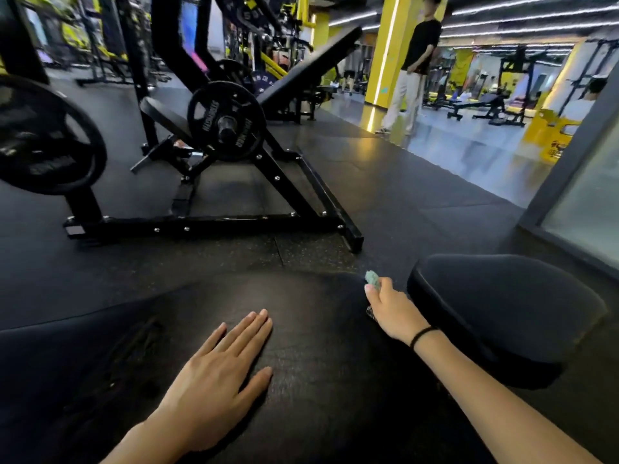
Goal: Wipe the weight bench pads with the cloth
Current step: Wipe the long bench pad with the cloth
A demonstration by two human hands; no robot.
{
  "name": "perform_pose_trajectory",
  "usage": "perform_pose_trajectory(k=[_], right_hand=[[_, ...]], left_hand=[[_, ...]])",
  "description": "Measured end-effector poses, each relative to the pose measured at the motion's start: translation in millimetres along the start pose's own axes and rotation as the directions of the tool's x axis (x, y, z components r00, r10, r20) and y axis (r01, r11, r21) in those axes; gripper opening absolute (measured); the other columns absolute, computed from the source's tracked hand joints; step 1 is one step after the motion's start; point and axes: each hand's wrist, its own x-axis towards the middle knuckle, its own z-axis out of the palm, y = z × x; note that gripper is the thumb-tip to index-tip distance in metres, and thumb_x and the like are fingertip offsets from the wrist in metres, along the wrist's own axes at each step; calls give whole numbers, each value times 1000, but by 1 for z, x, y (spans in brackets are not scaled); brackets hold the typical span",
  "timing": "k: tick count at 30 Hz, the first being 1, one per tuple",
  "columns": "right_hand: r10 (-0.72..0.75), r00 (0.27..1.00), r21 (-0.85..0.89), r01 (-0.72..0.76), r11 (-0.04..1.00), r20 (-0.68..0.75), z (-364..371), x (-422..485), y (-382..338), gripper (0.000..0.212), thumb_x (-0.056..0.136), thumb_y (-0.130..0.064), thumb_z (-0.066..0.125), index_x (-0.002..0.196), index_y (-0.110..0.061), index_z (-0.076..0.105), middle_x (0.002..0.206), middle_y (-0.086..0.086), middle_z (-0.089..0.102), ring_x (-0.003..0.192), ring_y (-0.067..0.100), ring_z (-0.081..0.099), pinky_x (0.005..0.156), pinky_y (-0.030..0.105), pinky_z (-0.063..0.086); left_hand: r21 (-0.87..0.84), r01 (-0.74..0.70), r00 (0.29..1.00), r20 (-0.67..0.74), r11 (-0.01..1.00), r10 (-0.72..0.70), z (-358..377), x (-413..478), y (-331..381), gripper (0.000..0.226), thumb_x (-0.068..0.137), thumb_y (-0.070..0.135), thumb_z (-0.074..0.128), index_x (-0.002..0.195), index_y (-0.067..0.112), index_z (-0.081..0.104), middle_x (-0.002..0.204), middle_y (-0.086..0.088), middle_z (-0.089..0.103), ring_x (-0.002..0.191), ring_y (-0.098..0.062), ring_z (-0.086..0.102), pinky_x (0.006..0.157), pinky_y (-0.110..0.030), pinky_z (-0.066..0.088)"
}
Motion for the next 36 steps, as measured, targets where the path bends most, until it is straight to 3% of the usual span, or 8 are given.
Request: perform_pose_trajectory(k=[4,10,16,20,22,29,33,36], right_hand=[[-104,995,-128,105,986,10,4,50,-37,43,102,-36,27,121,1,36,121,24,53,110,39,53,82,38,40],[-321,921,-218,367,904,221,23,89,-79,51,101,-37,23,99,-5,63,99,15,61,100,33,57,82,38,42],[-591,752,9,616,788,292,62,75,-149,48,98,-44,31,121,-9,53,123,12,54,113,30,54,92,37,41],[-594,714,-120,671,732,369,42,89,-108,47,98,-44,20,125,-27,54,125,8,61,114,31,54,95,40,42],[-488,766,-150,588,795,419,25,103,-82,61,89,-59,15,124,-32,58,124,7,62,116,31,54,98,41,40],[-253,884,-276,375,885,393,33,109,-103,48,99,-37,31,111,0,59,108,20,60,107,36,55,81,35,39],[-384,826,-269,513,815,413,84,107,-181,48,98,-32,30,121,2,56,131,27,51,119,38,50,93,35,40],[-503,713,-198,652,732,489,118,84,-242,50,98,-38,32,124,-3,56,130,21,54,120,37,51,93,36,40]], left_hand=[[-80,16,1000,3,997,-16,0,-2,4,61,95,59,14,150,32,11,157,17,10,142,3,3,112,-25,4],[-135,22,1000,4,991,-22,-11,2,10,60,94,57,20,143,47,-12,149,33,-19,135,13,-22,113,-24,-14],[-112,57,998,18,992,-56,-12,0,14,60,96,53,22,144,45,-13,151,27,-21,136,9,-24,113,-24,-15],[-88,117,993,20,989,-116,-12,1,17,62,96,55,19,145,38,-16,152,20,-24,136,8,-26,114,-26,-14],[-104,152,988,12,983,-152,-10,2,18,63,95,56,16,146,34,-14,154,17,-22,136,7,-25,114,-26,-15],[-98,211,977,-10,973,-213,-8,5,19,74,83,58,-5,148,23,-15,154,10,-24,138,0,-27,113,-25,-18],[-108,200,979,-21,974,-203,-6,5,17,66,94,56,5,148,24,-14,154,11,-23,139,-1,-26,116,-27,-14],[-124,185,980,-49,975,-192,-4,6,15,65,97,51,15,149,23,-12,155,10,-22,139,-1,-26,115,-27,-16]])
